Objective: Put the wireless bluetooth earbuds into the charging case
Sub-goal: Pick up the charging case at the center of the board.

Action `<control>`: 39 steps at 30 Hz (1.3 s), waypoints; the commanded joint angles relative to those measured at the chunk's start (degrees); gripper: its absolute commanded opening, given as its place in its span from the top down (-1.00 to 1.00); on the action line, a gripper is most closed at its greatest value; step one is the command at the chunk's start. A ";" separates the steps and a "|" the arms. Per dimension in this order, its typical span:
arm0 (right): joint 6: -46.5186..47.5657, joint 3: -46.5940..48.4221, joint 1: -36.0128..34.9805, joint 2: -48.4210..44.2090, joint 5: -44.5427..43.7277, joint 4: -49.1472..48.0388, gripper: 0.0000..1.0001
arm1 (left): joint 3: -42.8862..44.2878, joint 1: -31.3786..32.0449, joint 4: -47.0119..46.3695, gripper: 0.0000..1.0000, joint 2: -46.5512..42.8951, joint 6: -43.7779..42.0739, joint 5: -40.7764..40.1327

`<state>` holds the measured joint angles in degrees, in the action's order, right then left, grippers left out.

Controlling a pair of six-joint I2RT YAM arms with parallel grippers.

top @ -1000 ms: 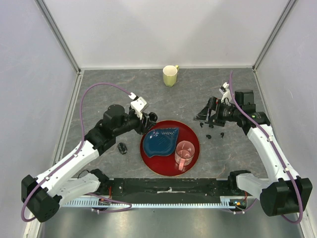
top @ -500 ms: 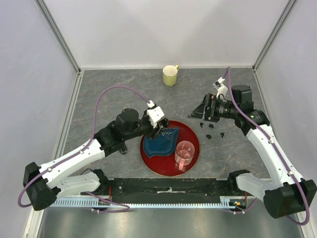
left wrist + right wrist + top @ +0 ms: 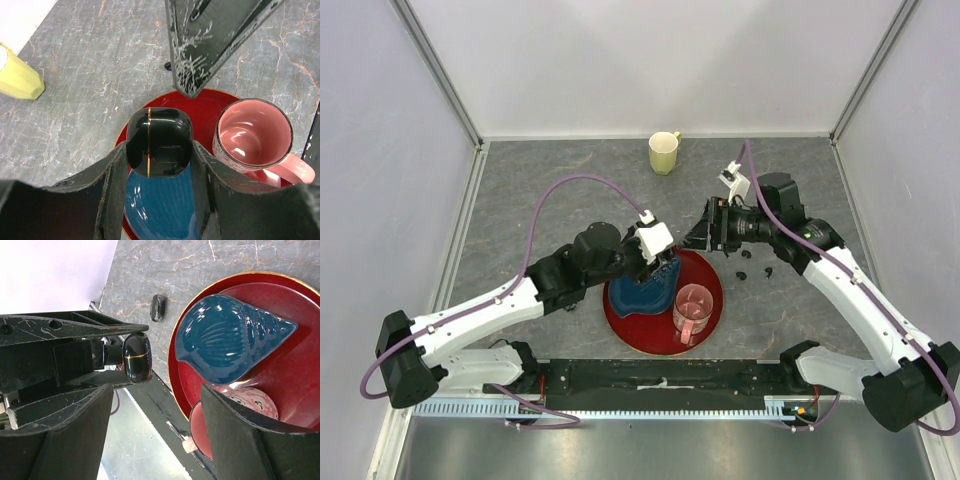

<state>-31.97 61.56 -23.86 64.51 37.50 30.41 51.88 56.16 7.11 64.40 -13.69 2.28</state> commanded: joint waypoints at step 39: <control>-1.70 2.69 -9.81 3.87 -9.19 -4.31 0.07 | 4.37 3.96 -3.77 0.95 1.96 -3.71 -3.34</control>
<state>-34.24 61.87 -33.54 67.72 28.75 27.00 53.43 59.66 6.76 66.24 -14.50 -0.45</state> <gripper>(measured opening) 0.465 0.539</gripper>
